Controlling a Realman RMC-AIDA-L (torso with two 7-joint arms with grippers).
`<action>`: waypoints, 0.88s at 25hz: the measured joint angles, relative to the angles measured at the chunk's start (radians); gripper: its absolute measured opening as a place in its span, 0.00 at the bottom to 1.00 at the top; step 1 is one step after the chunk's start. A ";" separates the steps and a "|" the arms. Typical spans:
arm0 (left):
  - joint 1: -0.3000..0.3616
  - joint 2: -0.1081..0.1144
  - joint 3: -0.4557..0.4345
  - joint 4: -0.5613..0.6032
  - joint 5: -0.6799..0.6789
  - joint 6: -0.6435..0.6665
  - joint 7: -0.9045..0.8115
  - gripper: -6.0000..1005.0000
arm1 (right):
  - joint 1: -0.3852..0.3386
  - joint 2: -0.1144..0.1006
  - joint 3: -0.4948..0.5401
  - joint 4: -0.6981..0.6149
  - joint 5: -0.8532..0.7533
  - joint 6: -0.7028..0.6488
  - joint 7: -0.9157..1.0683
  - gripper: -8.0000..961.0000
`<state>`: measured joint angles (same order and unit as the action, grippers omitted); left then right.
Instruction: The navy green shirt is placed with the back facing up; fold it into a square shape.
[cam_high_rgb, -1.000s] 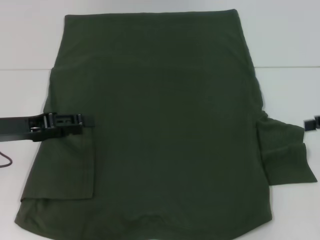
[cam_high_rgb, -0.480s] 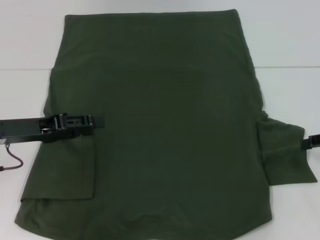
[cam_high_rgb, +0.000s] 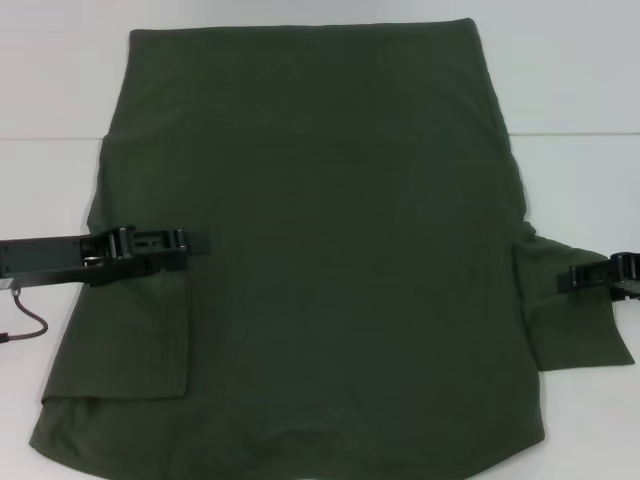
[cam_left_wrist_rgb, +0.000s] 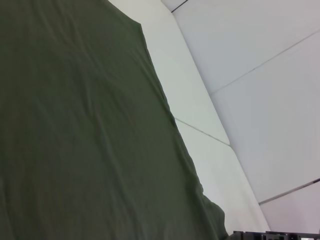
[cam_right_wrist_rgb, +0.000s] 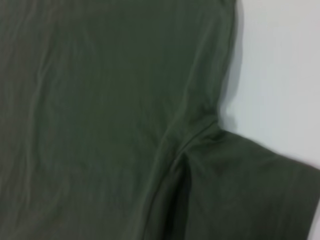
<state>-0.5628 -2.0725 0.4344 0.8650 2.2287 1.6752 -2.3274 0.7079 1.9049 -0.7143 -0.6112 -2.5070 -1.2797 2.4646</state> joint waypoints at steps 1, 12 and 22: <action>0.002 0.000 -0.002 0.000 0.000 -0.001 0.000 0.62 | 0.000 0.000 0.000 0.000 0.000 0.000 0.000 0.86; 0.008 0.001 -0.008 0.000 0.000 -0.007 0.000 0.62 | 0.008 0.002 0.001 -0.037 0.002 -0.085 0.031 0.85; 0.006 0.001 -0.008 0.000 0.000 -0.009 0.000 0.62 | 0.001 0.002 -0.007 -0.052 -0.036 -0.094 0.052 0.85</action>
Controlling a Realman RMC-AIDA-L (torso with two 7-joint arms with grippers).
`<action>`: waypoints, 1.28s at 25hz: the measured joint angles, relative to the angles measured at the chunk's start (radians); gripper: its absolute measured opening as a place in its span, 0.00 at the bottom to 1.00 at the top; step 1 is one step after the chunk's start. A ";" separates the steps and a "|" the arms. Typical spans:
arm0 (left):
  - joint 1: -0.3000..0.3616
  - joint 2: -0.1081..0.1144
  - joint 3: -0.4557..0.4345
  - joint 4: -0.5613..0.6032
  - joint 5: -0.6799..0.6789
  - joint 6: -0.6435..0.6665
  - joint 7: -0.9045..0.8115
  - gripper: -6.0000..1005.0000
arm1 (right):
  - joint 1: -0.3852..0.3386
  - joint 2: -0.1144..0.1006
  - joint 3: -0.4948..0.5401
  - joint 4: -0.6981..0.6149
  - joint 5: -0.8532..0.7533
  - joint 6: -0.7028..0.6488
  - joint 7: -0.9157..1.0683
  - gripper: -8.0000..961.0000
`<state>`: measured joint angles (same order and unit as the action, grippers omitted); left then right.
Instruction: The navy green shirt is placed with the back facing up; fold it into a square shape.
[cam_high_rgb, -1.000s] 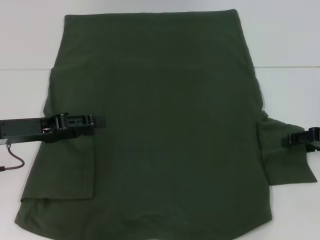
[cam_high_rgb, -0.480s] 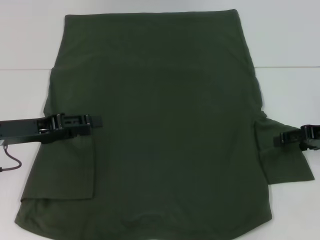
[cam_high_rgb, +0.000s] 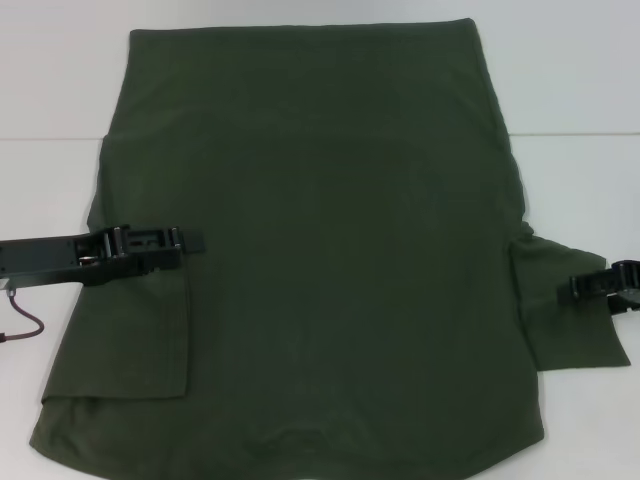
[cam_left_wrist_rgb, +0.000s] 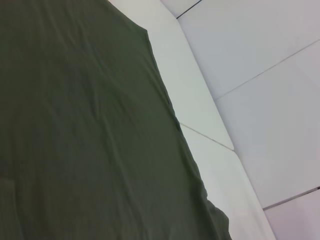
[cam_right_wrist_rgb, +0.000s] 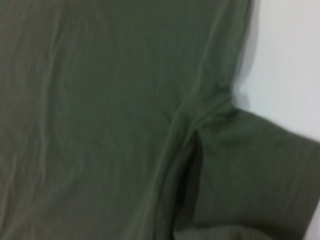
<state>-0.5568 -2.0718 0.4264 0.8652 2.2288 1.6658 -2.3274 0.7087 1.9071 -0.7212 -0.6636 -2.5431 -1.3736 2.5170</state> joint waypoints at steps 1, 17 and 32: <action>0.000 0.000 0.000 0.000 -0.002 0.000 0.000 0.62 | -0.001 0.000 0.001 -0.004 -0.005 -0.002 0.001 0.85; 0.006 -0.003 -0.002 0.000 -0.017 -0.001 -0.002 0.62 | 0.000 0.008 0.003 -0.010 -0.009 0.021 -0.003 0.84; 0.015 -0.004 -0.001 0.000 -0.027 -0.002 -0.010 0.62 | 0.007 0.007 0.008 -0.011 -0.006 -0.016 0.003 0.84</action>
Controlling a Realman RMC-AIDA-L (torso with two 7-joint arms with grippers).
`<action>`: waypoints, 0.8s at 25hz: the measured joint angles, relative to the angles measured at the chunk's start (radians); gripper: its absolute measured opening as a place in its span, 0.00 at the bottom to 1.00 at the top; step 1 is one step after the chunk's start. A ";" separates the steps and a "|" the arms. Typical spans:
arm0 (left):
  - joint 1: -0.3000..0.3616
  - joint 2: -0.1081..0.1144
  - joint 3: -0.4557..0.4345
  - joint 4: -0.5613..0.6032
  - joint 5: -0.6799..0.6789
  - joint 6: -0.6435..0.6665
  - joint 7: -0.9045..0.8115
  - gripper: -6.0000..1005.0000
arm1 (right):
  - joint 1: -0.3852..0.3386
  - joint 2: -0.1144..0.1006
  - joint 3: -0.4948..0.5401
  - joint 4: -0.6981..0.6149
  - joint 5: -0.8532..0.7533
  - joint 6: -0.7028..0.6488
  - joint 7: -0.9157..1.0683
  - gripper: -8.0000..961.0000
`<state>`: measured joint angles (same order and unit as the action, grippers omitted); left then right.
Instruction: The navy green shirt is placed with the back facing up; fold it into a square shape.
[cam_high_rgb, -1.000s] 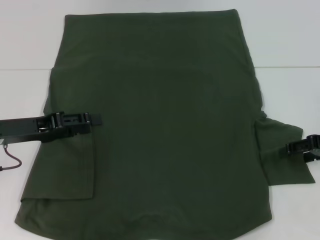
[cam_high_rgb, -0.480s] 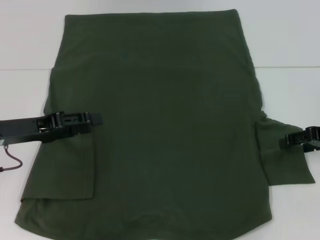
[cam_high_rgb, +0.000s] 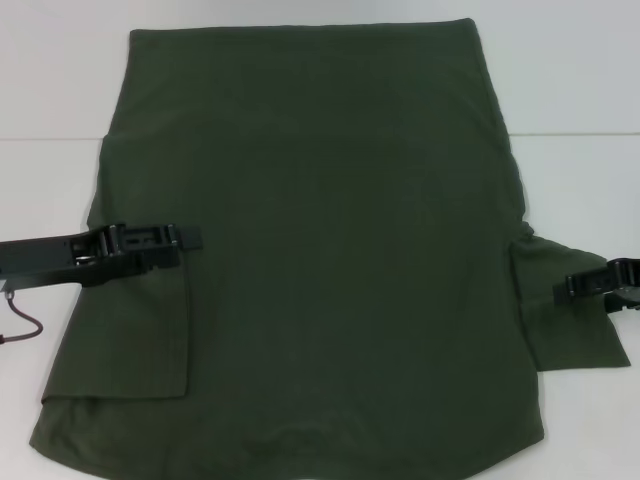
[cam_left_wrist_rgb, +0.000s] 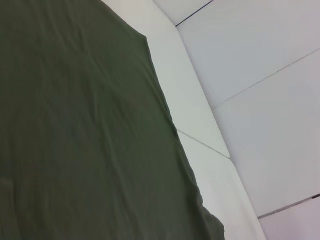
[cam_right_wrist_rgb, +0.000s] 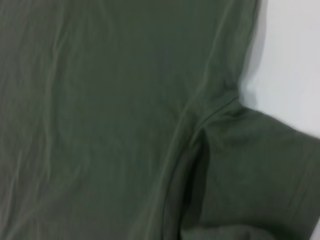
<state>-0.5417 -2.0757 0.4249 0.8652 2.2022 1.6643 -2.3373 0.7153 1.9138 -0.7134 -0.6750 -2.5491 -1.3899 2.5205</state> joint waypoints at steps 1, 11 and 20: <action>-0.001 0.000 0.000 0.000 -0.002 0.000 0.000 0.62 | -0.001 0.000 0.000 0.000 0.000 0.000 0.001 0.84; 0.000 -0.001 0.000 0.000 -0.012 -0.004 -0.001 0.62 | 0.017 0.024 -0.010 0.003 -0.008 0.058 0.003 0.83; 0.003 -0.001 0.000 0.000 -0.024 -0.005 -0.001 0.62 | 0.018 0.025 -0.043 0.003 -0.010 0.057 0.022 0.58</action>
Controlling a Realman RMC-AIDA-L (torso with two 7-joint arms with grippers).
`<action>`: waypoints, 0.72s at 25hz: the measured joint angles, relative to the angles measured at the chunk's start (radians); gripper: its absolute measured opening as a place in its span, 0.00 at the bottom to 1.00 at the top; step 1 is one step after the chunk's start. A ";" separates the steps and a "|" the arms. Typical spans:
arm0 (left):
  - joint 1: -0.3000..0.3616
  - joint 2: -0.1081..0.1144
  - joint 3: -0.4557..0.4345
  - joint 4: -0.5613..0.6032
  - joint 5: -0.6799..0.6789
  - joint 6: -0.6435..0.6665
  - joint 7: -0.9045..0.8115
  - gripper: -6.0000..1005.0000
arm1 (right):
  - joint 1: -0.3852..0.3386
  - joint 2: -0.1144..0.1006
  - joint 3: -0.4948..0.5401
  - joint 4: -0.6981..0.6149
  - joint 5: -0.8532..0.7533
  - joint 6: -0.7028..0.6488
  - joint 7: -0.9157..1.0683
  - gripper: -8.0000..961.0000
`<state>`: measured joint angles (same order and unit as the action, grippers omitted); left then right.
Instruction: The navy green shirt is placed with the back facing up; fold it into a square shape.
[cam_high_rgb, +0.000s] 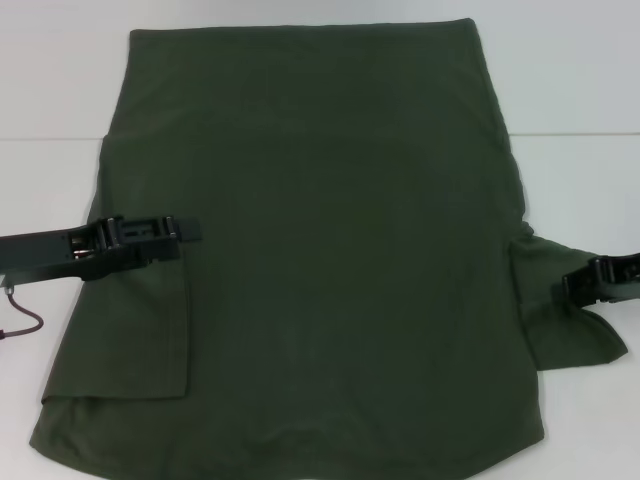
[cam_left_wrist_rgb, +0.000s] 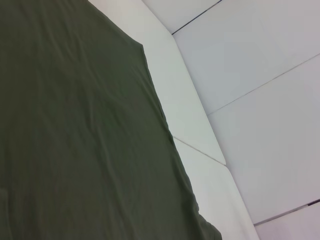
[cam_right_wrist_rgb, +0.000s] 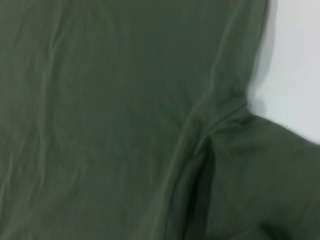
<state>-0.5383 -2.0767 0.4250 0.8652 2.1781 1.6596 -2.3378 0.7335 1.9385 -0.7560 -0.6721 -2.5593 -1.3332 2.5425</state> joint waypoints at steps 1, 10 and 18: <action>0.000 0.000 0.000 0.000 0.000 0.000 0.000 0.62 | -0.002 -0.002 -0.001 0.000 0.000 0.000 0.002 0.53; 0.001 -0.001 0.000 0.000 -0.012 -0.003 0.000 0.62 | -0.002 -0.010 0.001 -0.001 -0.025 0.002 0.007 0.20; 0.003 0.000 -0.008 0.000 -0.012 -0.007 0.000 0.62 | 0.000 -0.011 0.004 -0.002 -0.037 -0.006 0.011 0.04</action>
<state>-0.5350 -2.0770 0.4166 0.8651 2.1657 1.6527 -2.3377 0.7332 1.9279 -0.7522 -0.6738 -2.5968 -1.3393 2.5537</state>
